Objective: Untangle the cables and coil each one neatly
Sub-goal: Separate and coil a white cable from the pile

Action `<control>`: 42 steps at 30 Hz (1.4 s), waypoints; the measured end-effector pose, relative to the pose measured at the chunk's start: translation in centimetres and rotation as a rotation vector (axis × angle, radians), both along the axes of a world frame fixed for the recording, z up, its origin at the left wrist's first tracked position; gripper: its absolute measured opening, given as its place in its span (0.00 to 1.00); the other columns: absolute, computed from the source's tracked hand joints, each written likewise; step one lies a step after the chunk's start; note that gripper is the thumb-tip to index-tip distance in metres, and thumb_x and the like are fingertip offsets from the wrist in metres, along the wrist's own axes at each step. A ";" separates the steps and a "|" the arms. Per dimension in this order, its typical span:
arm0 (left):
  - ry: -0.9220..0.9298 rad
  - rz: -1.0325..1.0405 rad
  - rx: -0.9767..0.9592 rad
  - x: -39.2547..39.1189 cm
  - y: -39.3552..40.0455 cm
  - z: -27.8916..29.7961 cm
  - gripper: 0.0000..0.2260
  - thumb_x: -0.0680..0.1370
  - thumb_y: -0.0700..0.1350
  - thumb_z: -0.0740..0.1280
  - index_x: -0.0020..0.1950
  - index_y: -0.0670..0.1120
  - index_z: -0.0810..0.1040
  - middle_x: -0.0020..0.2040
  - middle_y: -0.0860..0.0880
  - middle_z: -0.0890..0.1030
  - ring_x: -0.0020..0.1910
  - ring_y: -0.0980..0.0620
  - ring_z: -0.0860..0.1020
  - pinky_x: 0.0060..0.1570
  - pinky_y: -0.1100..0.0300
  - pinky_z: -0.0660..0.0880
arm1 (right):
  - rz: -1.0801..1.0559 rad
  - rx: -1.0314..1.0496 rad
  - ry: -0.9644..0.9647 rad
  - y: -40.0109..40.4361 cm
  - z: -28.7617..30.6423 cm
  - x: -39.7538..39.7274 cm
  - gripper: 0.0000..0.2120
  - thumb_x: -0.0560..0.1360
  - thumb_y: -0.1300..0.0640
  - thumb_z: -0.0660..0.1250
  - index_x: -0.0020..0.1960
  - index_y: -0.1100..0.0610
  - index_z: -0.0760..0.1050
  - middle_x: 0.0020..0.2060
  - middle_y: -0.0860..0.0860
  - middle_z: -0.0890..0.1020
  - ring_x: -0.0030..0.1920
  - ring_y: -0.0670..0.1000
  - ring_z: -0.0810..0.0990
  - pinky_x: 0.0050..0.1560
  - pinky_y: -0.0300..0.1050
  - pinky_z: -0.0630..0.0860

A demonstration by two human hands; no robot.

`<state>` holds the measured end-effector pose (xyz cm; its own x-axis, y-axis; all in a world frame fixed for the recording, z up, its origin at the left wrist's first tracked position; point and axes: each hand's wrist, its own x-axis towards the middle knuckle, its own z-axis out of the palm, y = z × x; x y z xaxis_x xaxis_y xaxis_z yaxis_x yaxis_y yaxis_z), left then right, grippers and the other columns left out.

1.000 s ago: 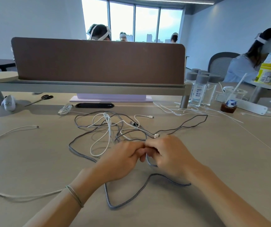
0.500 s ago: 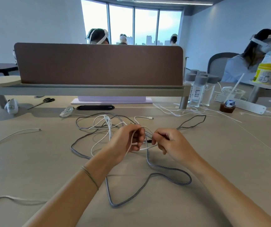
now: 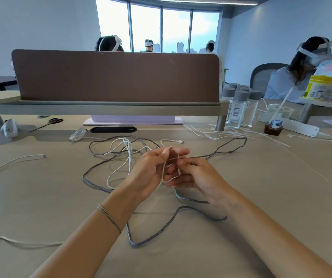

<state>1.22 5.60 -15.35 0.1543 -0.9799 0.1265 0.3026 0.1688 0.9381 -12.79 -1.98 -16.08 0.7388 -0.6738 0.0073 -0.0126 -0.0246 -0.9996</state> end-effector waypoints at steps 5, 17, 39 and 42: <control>0.028 0.102 -0.052 -0.1 0.0 0.3 0.15 0.85 0.42 0.55 0.54 0.40 0.81 0.55 0.40 0.83 0.55 0.46 0.83 0.43 0.58 0.80 | 0.109 0.163 -0.042 1.3 0.1 0.6 0.09 0.80 0.63 0.67 0.57 0.68 0.78 0.42 0.60 0.85 0.43 0.58 0.85 0.53 0.53 0.84; 0.332 0.281 -0.039 3.3 -0.1 0.6 0.16 0.85 0.39 0.50 0.42 0.45 0.72 0.38 0.48 0.74 0.25 0.57 0.61 0.26 0.65 0.63 | 0.156 0.313 0.001 -1.4 2.2 -2.3 0.13 0.76 0.51 0.67 0.39 0.60 0.78 0.24 0.50 0.66 0.27 0.51 0.70 0.55 0.57 0.78; -0.597 0.152 0.080 -1.0 0.1 -0.1 0.13 0.75 0.27 0.53 0.36 0.40 0.70 0.32 0.47 0.74 0.36 0.53 0.72 0.41 0.69 0.69 | -0.059 -0.301 0.088 -1.1 2.1 -2.2 0.19 0.82 0.54 0.67 0.39 0.68 0.79 0.22 0.54 0.66 0.22 0.52 0.66 0.34 0.49 0.76; -0.598 0.267 0.064 -0.8 0.0 -0.4 0.17 0.76 0.29 0.52 0.32 0.44 0.68 0.30 0.45 0.73 0.39 0.48 0.75 0.40 0.68 0.70 | -0.065 -0.290 0.065 -1.1 2.0 -2.1 0.18 0.81 0.53 0.68 0.38 0.65 0.79 0.21 0.53 0.67 0.21 0.52 0.67 0.34 0.49 0.78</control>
